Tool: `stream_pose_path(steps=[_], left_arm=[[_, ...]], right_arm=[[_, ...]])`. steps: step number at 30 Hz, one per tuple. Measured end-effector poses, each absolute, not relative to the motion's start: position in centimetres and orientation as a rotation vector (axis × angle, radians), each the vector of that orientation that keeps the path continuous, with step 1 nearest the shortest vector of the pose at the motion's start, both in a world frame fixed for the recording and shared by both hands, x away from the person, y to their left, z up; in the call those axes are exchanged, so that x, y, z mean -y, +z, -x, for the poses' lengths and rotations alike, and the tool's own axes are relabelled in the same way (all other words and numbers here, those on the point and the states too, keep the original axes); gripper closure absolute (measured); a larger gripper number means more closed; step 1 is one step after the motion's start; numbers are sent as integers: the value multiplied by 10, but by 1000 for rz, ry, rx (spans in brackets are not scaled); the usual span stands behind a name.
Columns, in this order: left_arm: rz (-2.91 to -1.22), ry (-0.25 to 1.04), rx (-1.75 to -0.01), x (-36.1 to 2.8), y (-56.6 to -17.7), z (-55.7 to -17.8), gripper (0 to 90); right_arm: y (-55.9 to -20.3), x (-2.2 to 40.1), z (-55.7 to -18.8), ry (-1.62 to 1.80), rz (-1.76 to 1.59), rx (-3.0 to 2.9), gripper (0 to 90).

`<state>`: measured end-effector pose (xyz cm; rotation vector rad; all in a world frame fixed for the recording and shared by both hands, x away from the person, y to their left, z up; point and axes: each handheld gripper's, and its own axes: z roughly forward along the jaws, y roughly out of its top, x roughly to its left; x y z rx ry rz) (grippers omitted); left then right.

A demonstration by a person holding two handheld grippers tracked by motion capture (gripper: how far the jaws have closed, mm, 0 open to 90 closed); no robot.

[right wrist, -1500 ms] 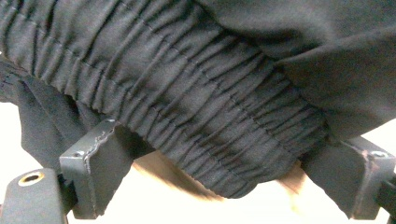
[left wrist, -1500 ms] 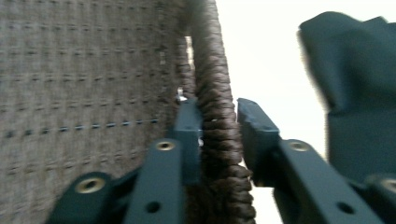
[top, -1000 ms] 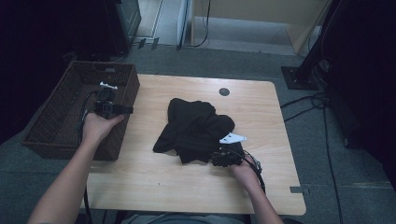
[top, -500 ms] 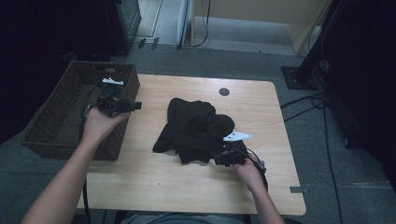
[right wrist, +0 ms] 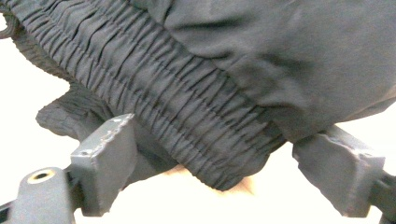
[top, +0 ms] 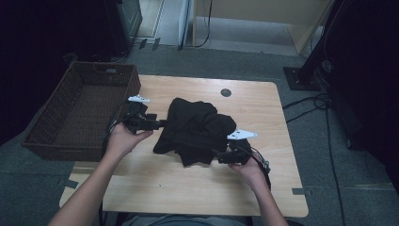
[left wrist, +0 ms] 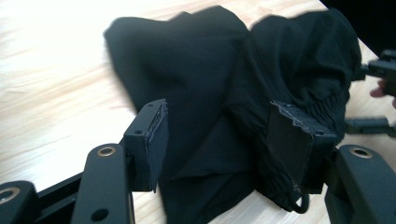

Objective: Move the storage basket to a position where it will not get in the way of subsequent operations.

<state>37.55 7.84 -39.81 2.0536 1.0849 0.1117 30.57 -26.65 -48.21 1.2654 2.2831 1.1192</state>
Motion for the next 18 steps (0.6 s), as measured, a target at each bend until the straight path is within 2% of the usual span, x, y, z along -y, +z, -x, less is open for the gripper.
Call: stream_pose_path(steps=[6,13,18], left_arm=[[-2054,84,-1044,-68,-412,-366,391],[-2064,50,-1028,-62,-436,-356,384],[-1991,-8,-1042,-67,-447,-352,385]], right_arm=[[-480,271,-308,1157,-1276,-2266,244],[-484,268,-310,1121,-1265,-2289,257],[-486,266,-309,1108,-1265,-2296,250]])
